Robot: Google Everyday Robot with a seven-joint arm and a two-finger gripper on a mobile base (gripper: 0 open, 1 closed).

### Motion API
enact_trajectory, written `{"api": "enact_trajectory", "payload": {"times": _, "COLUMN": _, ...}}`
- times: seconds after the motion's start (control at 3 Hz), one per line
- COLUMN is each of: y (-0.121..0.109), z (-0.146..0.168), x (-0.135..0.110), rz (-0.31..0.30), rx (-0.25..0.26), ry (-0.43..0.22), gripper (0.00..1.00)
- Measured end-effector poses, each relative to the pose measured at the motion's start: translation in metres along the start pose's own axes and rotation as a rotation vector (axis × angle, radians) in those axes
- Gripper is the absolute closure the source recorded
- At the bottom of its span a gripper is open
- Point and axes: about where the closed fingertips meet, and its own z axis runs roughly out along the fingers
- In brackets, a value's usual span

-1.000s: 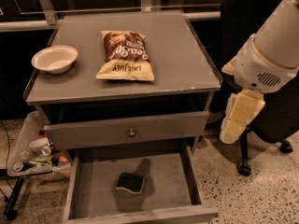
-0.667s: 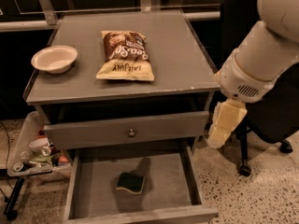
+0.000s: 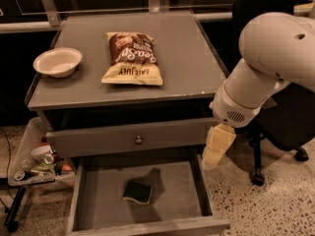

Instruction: Pick sponge from middle drawer and place on counter

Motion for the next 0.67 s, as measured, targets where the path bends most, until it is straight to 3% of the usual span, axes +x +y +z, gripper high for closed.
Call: {"api": "enact_trajectory", "payload": {"times": 0.67, "y": 0.007, "z": 0.022, "x": -0.004, "rz": 0.012, "rx": -0.026, "ry": -0.029, "gripper": 0.00}}
